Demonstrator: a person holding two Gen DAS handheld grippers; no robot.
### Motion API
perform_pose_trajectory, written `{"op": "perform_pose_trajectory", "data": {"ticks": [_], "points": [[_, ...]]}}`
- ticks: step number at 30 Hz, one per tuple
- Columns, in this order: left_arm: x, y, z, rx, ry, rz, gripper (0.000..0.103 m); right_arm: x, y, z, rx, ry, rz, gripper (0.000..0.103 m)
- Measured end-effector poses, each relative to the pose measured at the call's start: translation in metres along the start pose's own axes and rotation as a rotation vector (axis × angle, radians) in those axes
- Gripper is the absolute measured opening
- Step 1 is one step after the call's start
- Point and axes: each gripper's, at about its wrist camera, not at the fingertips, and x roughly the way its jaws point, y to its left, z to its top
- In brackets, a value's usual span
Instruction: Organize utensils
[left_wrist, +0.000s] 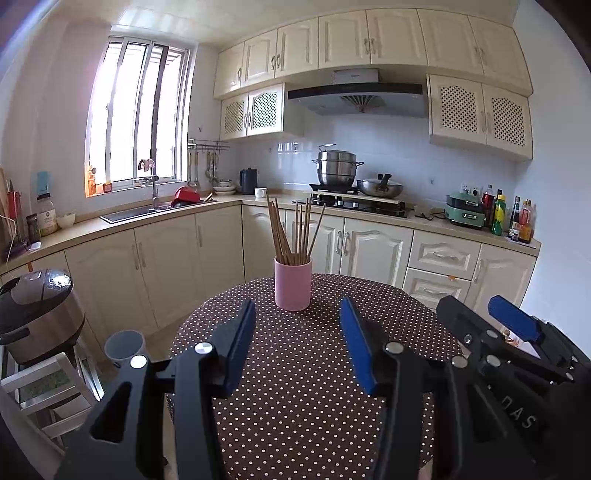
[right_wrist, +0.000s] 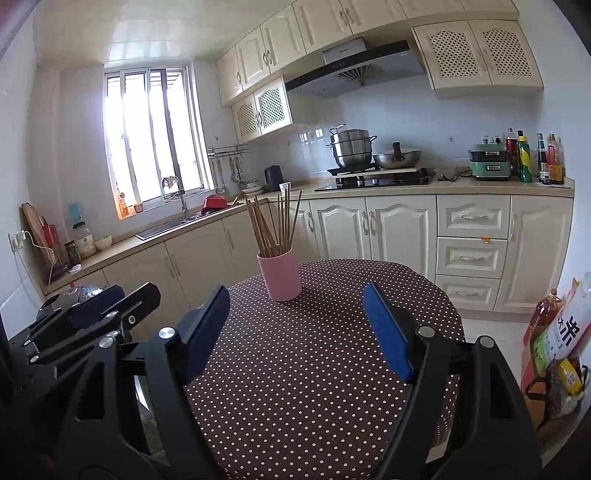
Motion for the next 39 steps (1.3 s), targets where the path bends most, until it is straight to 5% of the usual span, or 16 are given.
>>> {"op": "perform_pose_trajectory", "data": {"ticks": [39], "points": [[0.011,-0.001,-0.004,-0.02,0.035,0.001,0.048,0.01,-0.002,-0.002,0.011,0.038,0.006,0.074]]}}
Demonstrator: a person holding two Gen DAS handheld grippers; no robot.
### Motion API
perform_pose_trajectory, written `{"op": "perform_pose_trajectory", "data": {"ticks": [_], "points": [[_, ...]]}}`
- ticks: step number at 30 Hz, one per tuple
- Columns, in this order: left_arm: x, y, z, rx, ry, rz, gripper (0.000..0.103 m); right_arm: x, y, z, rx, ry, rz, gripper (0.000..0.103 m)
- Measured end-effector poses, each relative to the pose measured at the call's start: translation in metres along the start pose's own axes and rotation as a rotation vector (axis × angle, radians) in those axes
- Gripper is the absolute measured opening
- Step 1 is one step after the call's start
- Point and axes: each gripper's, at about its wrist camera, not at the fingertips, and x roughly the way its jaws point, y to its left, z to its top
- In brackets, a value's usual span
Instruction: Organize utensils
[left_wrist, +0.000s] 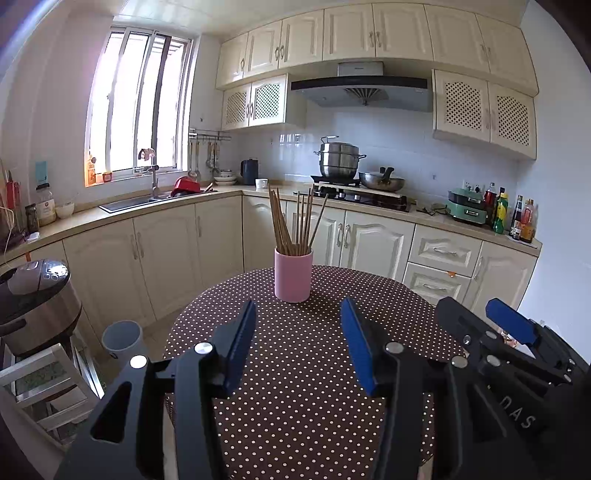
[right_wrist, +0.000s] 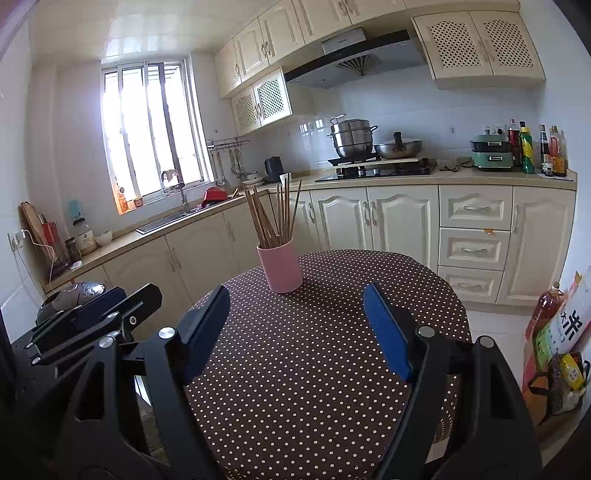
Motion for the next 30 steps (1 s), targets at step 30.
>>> {"op": "perform_pose_trajectory", "data": {"ticks": [30], "points": [[0.0037,-0.0018,-0.0002,-0.011,0.022,0.004,0.048,0.0068,-0.0002,0.0004,0.009,0.021,0.008,0.074]]}}
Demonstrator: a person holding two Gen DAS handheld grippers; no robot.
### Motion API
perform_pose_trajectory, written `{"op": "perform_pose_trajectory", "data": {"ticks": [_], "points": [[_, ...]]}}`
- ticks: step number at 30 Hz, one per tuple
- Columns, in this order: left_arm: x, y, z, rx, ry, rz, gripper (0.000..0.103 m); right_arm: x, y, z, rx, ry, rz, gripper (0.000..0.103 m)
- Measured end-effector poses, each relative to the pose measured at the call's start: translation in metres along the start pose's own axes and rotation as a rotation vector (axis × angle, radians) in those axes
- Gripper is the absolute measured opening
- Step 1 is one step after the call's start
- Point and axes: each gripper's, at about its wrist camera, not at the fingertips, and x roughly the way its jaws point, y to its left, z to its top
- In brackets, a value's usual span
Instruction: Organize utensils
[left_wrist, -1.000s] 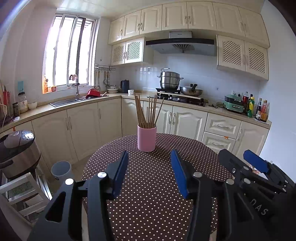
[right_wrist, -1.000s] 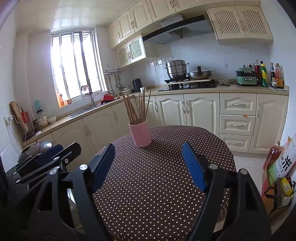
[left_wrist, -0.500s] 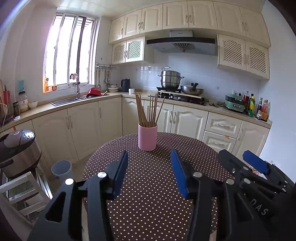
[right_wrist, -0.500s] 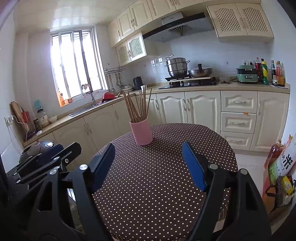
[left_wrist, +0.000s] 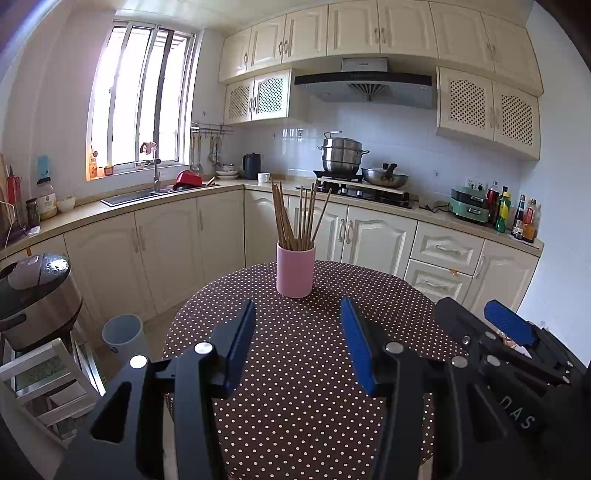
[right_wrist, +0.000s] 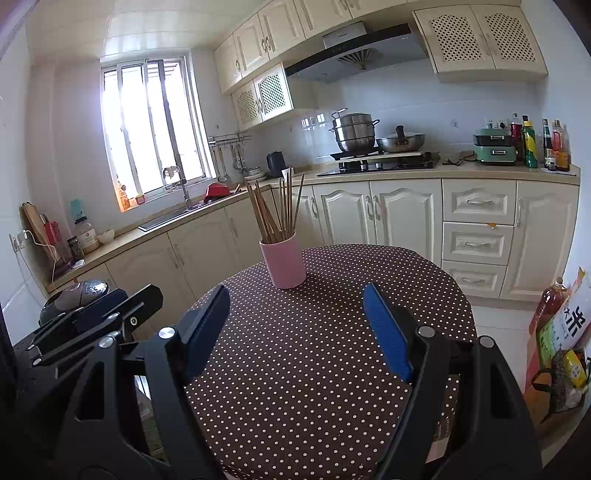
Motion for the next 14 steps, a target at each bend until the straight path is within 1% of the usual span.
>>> {"op": "perform_pose_trajectory", "data": {"ticks": [14], "points": [[0.0008,-0.002,0.0001,0.007,0.003,0.008,0.048,0.001,-0.0005,0.0004,0.001,0.005,0.003,0.074]]}}
